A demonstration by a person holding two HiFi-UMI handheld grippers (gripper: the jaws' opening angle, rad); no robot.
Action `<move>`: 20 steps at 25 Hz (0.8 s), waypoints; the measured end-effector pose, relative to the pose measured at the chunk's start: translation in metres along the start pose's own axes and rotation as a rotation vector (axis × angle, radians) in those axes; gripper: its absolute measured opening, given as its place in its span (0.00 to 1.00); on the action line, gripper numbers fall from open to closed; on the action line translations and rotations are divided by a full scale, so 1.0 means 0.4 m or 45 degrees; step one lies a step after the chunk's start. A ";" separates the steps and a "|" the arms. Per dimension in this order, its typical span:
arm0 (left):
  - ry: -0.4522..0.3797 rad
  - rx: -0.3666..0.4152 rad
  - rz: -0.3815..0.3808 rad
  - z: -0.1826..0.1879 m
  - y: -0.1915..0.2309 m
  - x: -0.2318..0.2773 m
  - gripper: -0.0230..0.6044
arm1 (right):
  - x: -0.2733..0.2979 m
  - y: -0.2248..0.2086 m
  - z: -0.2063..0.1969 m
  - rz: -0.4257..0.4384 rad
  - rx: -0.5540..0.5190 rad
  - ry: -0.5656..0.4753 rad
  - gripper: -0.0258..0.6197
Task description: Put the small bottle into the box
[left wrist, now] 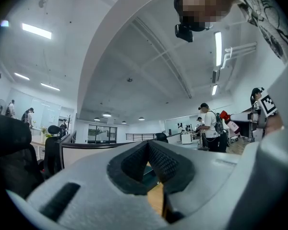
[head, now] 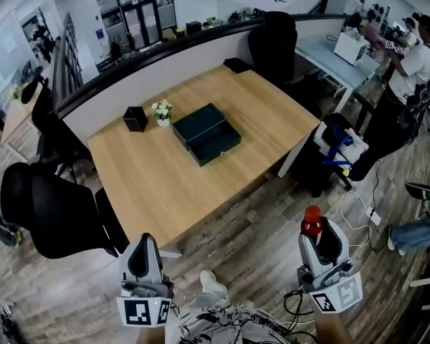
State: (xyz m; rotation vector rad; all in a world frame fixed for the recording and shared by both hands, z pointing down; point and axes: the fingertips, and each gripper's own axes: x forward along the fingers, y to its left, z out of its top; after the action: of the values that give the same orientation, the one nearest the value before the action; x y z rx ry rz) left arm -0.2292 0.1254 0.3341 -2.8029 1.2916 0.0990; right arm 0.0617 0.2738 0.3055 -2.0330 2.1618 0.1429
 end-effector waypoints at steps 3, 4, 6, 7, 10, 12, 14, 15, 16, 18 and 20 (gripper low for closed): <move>-0.010 -0.002 -0.007 0.002 0.044 0.042 0.02 | 0.055 -0.001 -0.005 -0.013 -0.011 0.000 0.38; -0.012 -0.002 -0.014 0.004 0.057 0.055 0.02 | 0.071 -0.001 -0.006 -0.020 -0.015 -0.001 0.38; -0.017 0.000 -0.030 0.009 0.081 0.081 0.02 | 0.101 0.001 -0.005 -0.034 -0.021 -0.003 0.38; -0.019 0.003 -0.039 0.011 0.091 0.093 0.02 | 0.115 0.003 -0.006 -0.040 -0.023 -0.005 0.38; -0.028 0.004 -0.062 0.010 0.124 0.124 0.02 | 0.150 0.011 -0.008 -0.061 -0.029 -0.014 0.38; -0.031 0.004 -0.083 0.005 0.140 0.142 0.02 | 0.166 0.016 -0.013 -0.079 -0.033 -0.015 0.38; -0.025 0.005 -0.101 -0.006 0.150 0.160 0.02 | 0.182 0.018 -0.020 -0.090 -0.036 -0.012 0.38; -0.019 0.003 -0.107 -0.013 0.154 0.169 0.02 | 0.191 0.018 -0.025 -0.091 -0.037 -0.007 0.38; -0.014 0.001 -0.112 -0.020 0.159 0.177 0.02 | 0.201 0.017 -0.030 -0.091 -0.038 0.000 0.38; -0.002 -0.006 -0.115 -0.037 0.167 0.195 0.02 | 0.218 0.009 -0.043 -0.095 -0.036 0.010 0.38; 0.008 -0.013 -0.115 -0.054 0.176 0.216 0.02 | 0.235 -0.004 -0.056 -0.106 -0.028 0.013 0.38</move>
State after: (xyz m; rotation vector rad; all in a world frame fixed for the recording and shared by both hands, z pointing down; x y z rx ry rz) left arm -0.2259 0.0129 0.3469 -2.8674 1.1664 0.0938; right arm 0.0569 0.1773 0.3099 -2.1362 2.0859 0.1462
